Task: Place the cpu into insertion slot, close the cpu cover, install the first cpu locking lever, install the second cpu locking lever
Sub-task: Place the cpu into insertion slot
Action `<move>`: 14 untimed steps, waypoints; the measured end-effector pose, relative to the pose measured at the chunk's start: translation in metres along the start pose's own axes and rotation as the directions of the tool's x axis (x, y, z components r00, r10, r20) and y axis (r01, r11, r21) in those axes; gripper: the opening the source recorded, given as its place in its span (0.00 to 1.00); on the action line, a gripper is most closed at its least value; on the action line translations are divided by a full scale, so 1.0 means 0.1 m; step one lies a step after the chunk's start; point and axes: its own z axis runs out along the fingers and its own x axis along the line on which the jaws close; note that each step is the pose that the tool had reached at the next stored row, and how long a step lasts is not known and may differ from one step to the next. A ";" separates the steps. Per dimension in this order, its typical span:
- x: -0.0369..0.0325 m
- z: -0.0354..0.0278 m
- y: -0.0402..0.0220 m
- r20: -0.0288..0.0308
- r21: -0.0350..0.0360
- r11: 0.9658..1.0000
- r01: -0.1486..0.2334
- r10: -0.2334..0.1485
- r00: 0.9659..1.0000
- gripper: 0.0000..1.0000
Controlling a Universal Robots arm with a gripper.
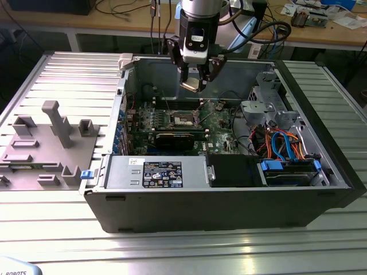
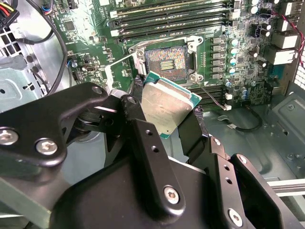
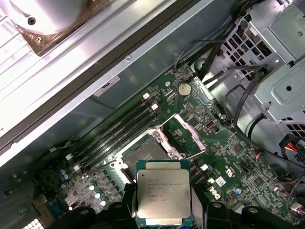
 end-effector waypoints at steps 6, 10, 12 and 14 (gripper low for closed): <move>0.000 0.001 0.000 0.001 0.000 1.000 -0.013 0.013 1.000 0.54; 0.000 0.000 0.000 0.001 0.000 1.000 -0.019 0.019 1.000 0.54; 0.000 0.000 0.000 0.001 0.000 1.000 -0.022 0.022 1.000 0.54; 0.000 0.000 0.000 0.002 0.000 1.000 -0.025 0.025 1.000 0.54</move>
